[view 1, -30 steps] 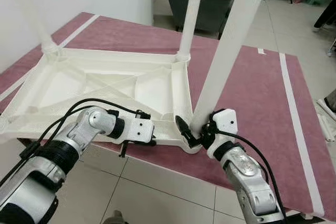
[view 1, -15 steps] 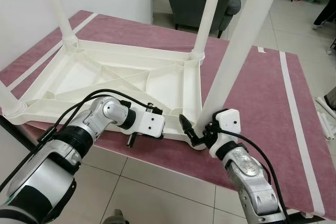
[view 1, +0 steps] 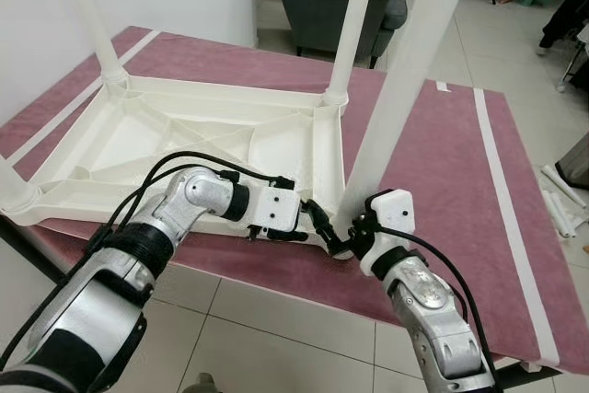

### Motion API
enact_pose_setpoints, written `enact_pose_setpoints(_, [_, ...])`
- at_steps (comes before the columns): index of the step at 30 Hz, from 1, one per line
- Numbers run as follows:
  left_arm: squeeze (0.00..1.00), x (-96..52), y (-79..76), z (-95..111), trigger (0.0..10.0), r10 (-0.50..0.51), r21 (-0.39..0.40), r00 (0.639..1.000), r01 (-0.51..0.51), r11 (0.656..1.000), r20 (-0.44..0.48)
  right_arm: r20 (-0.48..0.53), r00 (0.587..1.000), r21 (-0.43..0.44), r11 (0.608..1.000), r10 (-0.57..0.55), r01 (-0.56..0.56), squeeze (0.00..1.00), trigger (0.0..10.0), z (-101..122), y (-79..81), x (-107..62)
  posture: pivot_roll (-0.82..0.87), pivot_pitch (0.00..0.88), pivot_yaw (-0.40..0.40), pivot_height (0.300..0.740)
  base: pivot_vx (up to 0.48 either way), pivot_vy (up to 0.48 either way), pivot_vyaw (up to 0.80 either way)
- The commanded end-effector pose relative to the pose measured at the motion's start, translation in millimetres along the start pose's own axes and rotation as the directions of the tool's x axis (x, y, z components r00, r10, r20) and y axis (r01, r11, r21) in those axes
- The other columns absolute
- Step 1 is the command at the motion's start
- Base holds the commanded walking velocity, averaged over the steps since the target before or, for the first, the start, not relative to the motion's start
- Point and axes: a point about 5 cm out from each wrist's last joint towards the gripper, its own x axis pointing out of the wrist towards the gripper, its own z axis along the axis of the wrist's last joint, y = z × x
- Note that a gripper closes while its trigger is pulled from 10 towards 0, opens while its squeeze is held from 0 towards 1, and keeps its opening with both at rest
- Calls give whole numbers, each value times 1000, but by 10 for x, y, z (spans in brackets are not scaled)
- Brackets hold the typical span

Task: Building children table

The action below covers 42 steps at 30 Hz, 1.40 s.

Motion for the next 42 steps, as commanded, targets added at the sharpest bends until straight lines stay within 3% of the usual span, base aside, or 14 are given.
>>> enact_pose_setpoints(1, [0, -152, 61, 111, 10000, 49, -35, 996, -46, 998, 76, -49, 999, 15, 1000, 3, -2, 0, 10000, -94, 21, -23, 48, 0, 18, 740, 0, 0, 0])
enact_pose_setpoints(6, [0, -335, -14, 149, 10000, 156, -156, 980, -136, 978, 124, -54, 999, 19, 1000, -9, 10, 0, 10000, -107, 19, -47, 60, 0, 17, 740, 0, 0, 0])
enact_pose_setpoints(9, [0, -449, -19, 51, 10000, 357, -236, 933, -337, 912, 48, -57, 998, 22, 1000, -17, 19, 0, 10000, -120, 16, -46, 71, 0, 12, 740, 0, 0, 0])
enact_pose_setpoints(10, [0, -514, 0, -52, 10000, 476, -286, 879, -465, 838, -32, -59, 998, 24, 999, -20, 21, 0, 10000, -127, 20, -41, 80, 0, 8, 740, 0, 0, 0])
enact_pose_setpoints(11, [0, -514, 0, -52, 10000, 476, -286, 879, -465, 838, -32, -59, 998, 24, 999, -20, 21, 0, 10000, -127, 20, -41, 80, 0, 8, 740, 0, 0, 0])
enact_pose_setpoints(13, [0, -628, 52, -211, 10000, 664, -355, 730, -670, 652, -159, -61, 998, 29, 999, -17, 18, 0, 10000, -141, 38, -29, 93, 0, 1, 740, 0, 0, 0])
enact_pose_setpoints(14, [0, -628, 52, -211, 10000, 664, -355, 730, -670, 652, -159, -61, 998, 29, 999, -17, 18, 0, 10000, -141, 38, -29, 93, 0, 1, 740, 0, 0, 0])
enact_pose_setpoints(16, [0, -699, 54, -281, 10000, 765, -403, 593, -783, 474, -252, -63, 998, 34, 999, -9, 11, 0, 10000, -149, 62, -14, 103, 0, -3, 740, 0, 0, 0])
enact_pose_setpoints(18, [0, -729, 5, -260, 10000, 796, -440, 526, -816, 374, -299, -63, 998, 37, 999, -4, 7, 0, 10000, -151, 78, -4, 106, 0, -4, 740, 0, 0, 0])
enact_pose_setpoints(20, [0, -729, 5, -260, 10000, 796, -440, 526, -816, 374, -299, -63, 998, 37, 999, -4, 7, 0, 10000, -151, 78, -4, 106, 0, -4, 740, 0, 0, 0])
enact_pose_setpoints(26, [0, -698, -110, -108, 10000, 874, -395, 401, -875, 278, -273, -58, 998, 41, 999, -13, 16, 0, 10000, -154, 83, 12, 106, 0, -6, 740, 0, 0, 0])
enact_pose_setpoints(33, [0, -679, -162, -102, 10000, 888, -350, 354, -904, 245, -293, -42, 995, 36, 996, -85, 86, 0, 10000, -136, 7, 16, 100, 0, -5, 740, 0, 0, 0])
enact_pose_setpoints(38, [0, -603, -278, -157, 10000, 864, -448, 312, -886, 115, -395, -23, 982, 38, 981, -190, 191, 0, 10000, -118, -85, 16, 82, 0, -6, 740, 0, 0, 0])
enact_pose_setpoints(42, [0, -579, -321, -138, 10000, 868, -428, 291, -898, 103, -402, -18, 979, 43, 978, -202, 203, 0, 10000, -115, -84, 22, 82, 0, -6, 740, 0, 0, 0])
